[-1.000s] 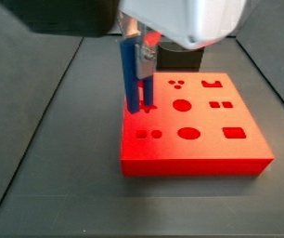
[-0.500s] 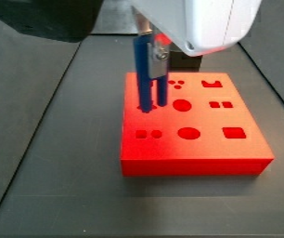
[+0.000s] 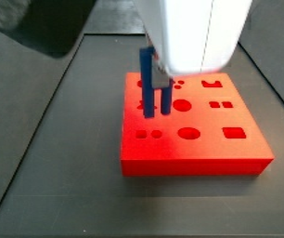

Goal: Insert the square-circle object.

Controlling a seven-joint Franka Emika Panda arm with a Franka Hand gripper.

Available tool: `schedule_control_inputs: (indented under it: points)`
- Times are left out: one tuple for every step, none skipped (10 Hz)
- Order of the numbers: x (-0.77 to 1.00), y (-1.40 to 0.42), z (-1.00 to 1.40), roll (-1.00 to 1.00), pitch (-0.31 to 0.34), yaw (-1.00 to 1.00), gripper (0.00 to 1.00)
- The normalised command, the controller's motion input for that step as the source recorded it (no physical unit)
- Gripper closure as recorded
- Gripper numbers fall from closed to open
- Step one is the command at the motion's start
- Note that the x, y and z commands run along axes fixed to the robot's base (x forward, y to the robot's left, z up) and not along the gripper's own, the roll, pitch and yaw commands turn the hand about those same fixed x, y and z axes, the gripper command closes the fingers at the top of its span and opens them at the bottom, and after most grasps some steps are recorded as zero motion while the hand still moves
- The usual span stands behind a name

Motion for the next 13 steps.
schedule_control_inputs:
  points:
    - [0.17,-0.07,-0.27,0.0,0.364,-0.49,1.0]
    - [0.29,0.0,-0.05,0.05,0.331,-0.39,1.0]
    - [0.0,0.0,0.0,0.02,0.0,0.0,1.0]
    - [-0.11,0.0,-0.18,0.0,-0.043,0.0,1.0]
    - [-0.07,0.0,-0.25,-0.05,-0.1,0.0,1.0]
    - [-0.12,-0.01,-0.21,0.0,-0.074,0.0,1.0]
    - [-0.12,-0.07,-0.2,0.0,-0.061,0.0,1.0]
    - [0.0,-0.07,-0.19,-0.03,-0.089,0.0,1.0]
    - [0.0,0.0,-0.14,0.0,-0.043,0.0,1.0]
    - [0.0,0.0,-0.13,0.0,-0.004,-0.02,1.0]
    - [0.0,0.0,-0.1,0.0,0.0,-0.04,1.0]
    - [0.0,0.0,-0.1,0.0,0.0,-0.04,1.0]
    - [0.0,0.0,-0.13,0.0,0.0,-0.04,1.0]
